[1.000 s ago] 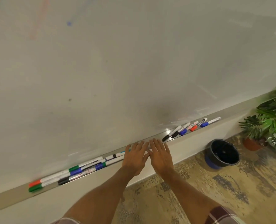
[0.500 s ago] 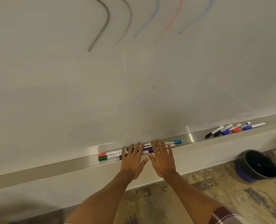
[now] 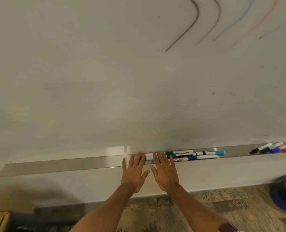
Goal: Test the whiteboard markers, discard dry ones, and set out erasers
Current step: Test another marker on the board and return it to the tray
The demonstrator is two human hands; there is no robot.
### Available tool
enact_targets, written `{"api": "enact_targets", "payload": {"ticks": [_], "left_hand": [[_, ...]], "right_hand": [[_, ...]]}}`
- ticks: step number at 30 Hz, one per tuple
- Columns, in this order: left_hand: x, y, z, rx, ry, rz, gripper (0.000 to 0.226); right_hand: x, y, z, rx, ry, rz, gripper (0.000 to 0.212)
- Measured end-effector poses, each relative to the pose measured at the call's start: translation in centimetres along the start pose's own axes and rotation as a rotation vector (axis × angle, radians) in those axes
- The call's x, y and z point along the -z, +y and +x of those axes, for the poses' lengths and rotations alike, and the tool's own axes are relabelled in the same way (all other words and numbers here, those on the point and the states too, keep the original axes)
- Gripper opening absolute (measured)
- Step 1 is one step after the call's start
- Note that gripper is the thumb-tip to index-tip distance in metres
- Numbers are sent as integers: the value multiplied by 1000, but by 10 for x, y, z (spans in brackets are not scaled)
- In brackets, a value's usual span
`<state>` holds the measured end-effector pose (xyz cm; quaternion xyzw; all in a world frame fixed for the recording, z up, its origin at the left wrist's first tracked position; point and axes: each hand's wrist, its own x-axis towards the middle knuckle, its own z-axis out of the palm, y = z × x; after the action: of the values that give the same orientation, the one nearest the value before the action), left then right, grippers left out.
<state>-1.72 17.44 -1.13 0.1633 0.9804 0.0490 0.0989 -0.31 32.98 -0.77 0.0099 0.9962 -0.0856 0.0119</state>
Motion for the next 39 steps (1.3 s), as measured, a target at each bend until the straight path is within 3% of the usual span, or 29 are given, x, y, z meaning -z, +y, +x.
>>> {"api": "enact_targets", "payload": {"ticks": [7,10,12,15,22,29,34,39], "left_hand": [[-9,-45,-9,45,-26,-49,102],[-10,-57,-13,74,-18,-48,98],[-7,-63,-16,86,-2,-51,85],[-2,-72,-20,101,-21,-56,58],[1,-84,-23,70,-36,-79,52],[6,-87,-23,66,-36,-157,53],[10,-91,-20,83,10,-217,50],[21,-90,-22,83,76,-171,36]], "right_hand": [[-25,-40,0,63,-161,-29,72],[-29,-52,0,144,-123,-60,61],[-32,-59,3,235,25,-80,44],[-28,-69,16,168,42,-15,73],[-19,-85,38,173,-11,-95,42],[-18,-93,48,140,-18,-73,32],[-13,-101,40,262,60,-73,25],[-9,-102,41,386,6,37,30]]}}
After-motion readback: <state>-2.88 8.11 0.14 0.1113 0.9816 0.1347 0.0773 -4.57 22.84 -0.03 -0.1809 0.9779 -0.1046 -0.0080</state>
